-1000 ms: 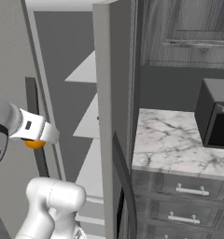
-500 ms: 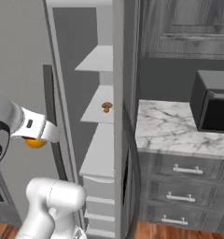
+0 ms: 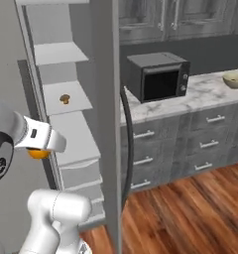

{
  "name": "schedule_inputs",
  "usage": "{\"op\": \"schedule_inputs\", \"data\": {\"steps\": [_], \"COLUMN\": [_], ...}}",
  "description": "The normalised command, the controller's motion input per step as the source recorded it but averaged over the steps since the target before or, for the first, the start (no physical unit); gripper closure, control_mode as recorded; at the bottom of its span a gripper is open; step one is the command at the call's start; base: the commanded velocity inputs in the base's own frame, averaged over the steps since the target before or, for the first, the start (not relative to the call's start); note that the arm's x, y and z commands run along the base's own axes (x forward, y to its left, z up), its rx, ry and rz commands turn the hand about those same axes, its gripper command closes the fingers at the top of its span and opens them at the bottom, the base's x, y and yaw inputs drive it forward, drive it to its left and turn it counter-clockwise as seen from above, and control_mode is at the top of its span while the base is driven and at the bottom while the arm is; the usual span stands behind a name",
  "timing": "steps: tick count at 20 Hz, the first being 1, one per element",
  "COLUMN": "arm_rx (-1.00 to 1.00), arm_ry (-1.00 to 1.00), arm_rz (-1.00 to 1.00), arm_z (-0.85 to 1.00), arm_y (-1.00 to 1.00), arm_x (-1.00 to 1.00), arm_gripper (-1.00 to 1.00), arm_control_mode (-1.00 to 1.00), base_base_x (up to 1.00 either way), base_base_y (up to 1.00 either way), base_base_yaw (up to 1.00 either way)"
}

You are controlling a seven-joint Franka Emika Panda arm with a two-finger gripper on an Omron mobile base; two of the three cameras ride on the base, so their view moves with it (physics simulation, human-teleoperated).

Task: Take the orange, mushroom, and kiwi from the freezer and place them in the bowl on the counter.

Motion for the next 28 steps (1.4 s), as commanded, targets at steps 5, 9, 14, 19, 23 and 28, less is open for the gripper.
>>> {"op": "schedule_inputs", "data": {"steps": [5,9,14,19,23,28], "arm_rx": [0.0,0.0,0.0,0.0,0.0,0.0], "arm_ry": [0.0,0.0,0.0,0.0,0.0,0.0], "arm_rz": [0.0,0.0,0.0,0.0,0.0,0.0], "arm_z": [0.0,0.0,0.0,0.0,0.0,0.0], "arm_y": [0.0,0.0,0.0,0.0,0.0,0.0], "arm_x": [0.0,0.0,0.0,0.0,0.0,0.0], "arm_gripper": [1.0,1.0,1.0,1.0,1.0,1.0], "arm_control_mode": [1.0,1.0,1.0,1.0,1.0,1.0], "base_base_x": [-0.27,-0.27,-0.07,0.26,0.75,1.0], "base_base_y": [0.0,0.0,-0.32,-0.59,-0.67,-0.59], "base_base_yaw": [-1.0,-0.97,-0.81,-0.6,-0.23,0.13]}}
